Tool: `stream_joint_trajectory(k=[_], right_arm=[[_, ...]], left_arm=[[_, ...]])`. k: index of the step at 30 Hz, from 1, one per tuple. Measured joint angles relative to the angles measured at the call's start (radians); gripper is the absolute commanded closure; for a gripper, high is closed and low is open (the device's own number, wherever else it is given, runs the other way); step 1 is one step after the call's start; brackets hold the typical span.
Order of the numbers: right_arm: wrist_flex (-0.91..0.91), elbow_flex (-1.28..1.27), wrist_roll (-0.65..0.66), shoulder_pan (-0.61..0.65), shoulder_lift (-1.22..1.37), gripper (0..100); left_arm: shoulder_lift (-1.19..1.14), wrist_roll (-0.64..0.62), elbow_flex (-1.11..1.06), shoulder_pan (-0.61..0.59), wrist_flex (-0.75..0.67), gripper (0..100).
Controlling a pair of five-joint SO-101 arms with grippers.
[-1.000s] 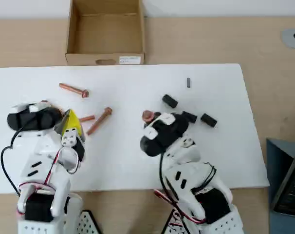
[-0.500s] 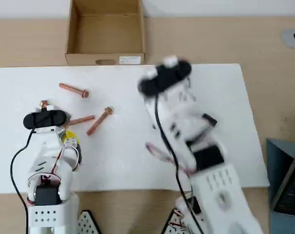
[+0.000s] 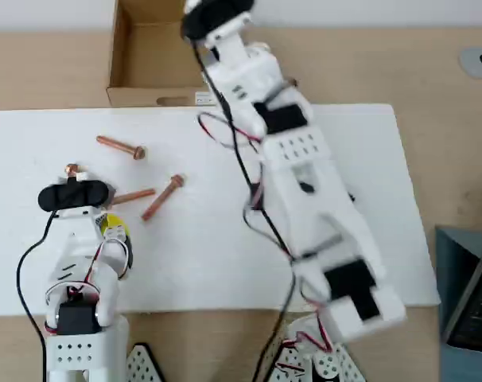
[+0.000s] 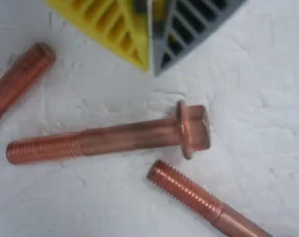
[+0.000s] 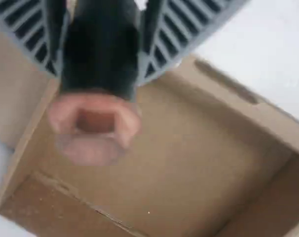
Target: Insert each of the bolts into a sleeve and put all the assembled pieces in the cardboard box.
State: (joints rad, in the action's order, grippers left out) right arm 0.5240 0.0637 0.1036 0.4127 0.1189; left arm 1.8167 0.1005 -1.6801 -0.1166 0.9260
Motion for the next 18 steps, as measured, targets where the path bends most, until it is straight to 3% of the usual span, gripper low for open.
stream_joint_trajectory(k=[18], right_arm=[[0.0, 0.615, 0.236, 0.0, 0.68, 98.5]], left_arm=[[0.0, 0.0, 0.0, 0.0, 0.0, 100]])
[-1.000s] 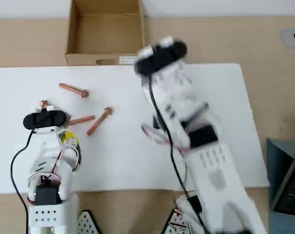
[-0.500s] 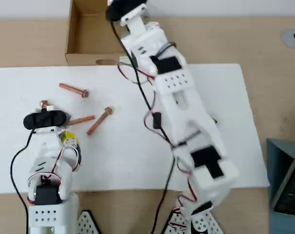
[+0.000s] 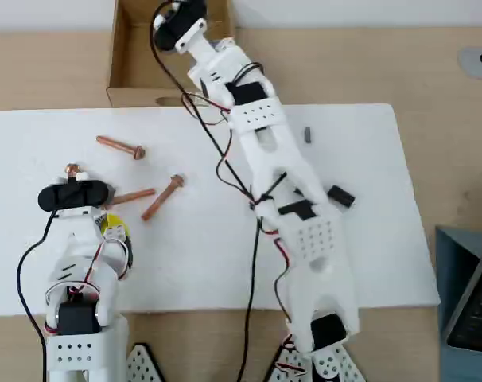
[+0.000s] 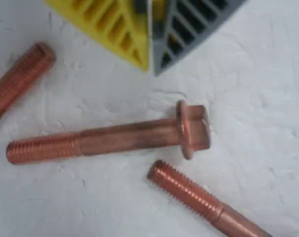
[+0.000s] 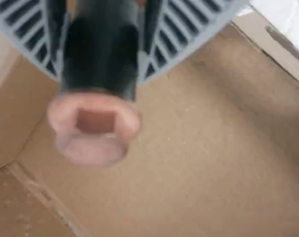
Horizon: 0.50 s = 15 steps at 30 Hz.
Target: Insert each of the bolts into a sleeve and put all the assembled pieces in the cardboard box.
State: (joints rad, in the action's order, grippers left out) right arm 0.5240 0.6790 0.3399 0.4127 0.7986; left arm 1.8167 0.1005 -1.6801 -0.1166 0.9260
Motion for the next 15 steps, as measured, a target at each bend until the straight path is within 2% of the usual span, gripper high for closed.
stream_joint_trajectory(k=[6, 15], right_arm=[[0.031, 0.103, 0.023, 0.0, 0.068, 87.1], [0.086, 0.199, 0.025, 0.0, 0.084, 86.8]], left_arm=[[0.0, 0.0, 0.0, 0.0, 0.0, 100], [0.0, 0.0, 0.0, 0.0, 0.0, 100]])
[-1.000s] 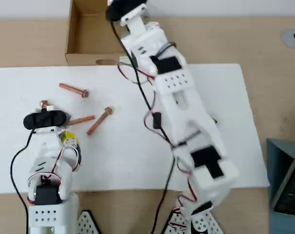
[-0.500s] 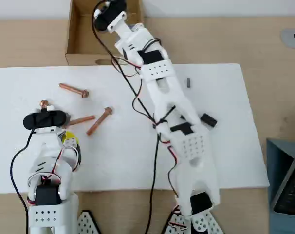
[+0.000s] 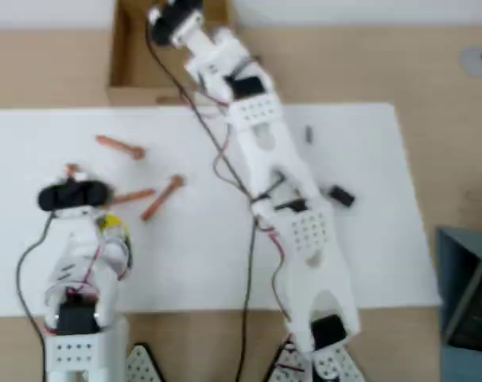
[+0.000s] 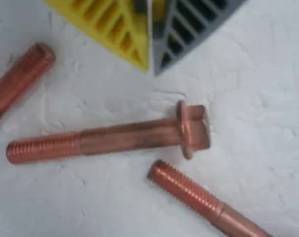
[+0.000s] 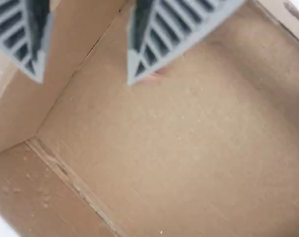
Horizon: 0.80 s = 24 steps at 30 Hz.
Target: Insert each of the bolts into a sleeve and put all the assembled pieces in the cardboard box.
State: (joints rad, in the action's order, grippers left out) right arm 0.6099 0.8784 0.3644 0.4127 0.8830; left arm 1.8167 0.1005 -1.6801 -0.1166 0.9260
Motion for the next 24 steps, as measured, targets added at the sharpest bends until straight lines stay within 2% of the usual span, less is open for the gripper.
stream_joint_trajectory(k=[5, 9, 24], right_arm=[[0.015, 0.003, 0.0, 0.0, 0.0, 86.8], [0.097, 0.072, 0.0, 0.0, 0.0, 86.8], [0.766, 0.546, 0.0, 0.002, 0.0, 86.8]], left_arm=[[0.0, 0.0, 0.0, 0.0, 0.0, 100], [0.0, 0.0, 0.0, 0.0, 0.0, 100], [0.0, 0.0, 0.0, 0.0, 0.0, 100]])
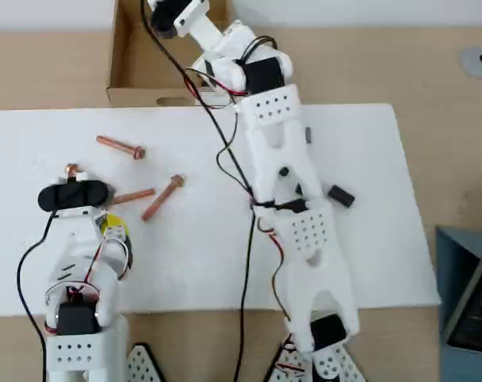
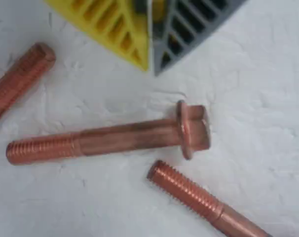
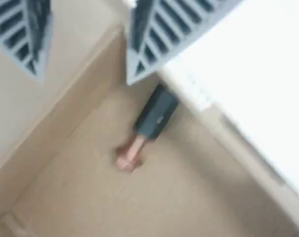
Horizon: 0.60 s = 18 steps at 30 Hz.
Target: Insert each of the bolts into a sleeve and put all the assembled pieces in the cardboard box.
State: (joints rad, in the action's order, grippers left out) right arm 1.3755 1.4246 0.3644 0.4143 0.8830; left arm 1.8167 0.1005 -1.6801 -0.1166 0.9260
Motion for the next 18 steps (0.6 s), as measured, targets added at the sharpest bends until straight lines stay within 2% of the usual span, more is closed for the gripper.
stream_joint_trajectory(k=[11, 18], right_arm=[[0.376, 0.17, 0.0, -0.005, -0.002, 86.5], [0.391, 0.176, 0.0, -0.055, -0.003, 86.8]], left_arm=[[0.0, 0.0, 0.0, 0.0, 0.0, 100], [0.0, 0.0, 0.0, 0.0, 0.0, 100]])
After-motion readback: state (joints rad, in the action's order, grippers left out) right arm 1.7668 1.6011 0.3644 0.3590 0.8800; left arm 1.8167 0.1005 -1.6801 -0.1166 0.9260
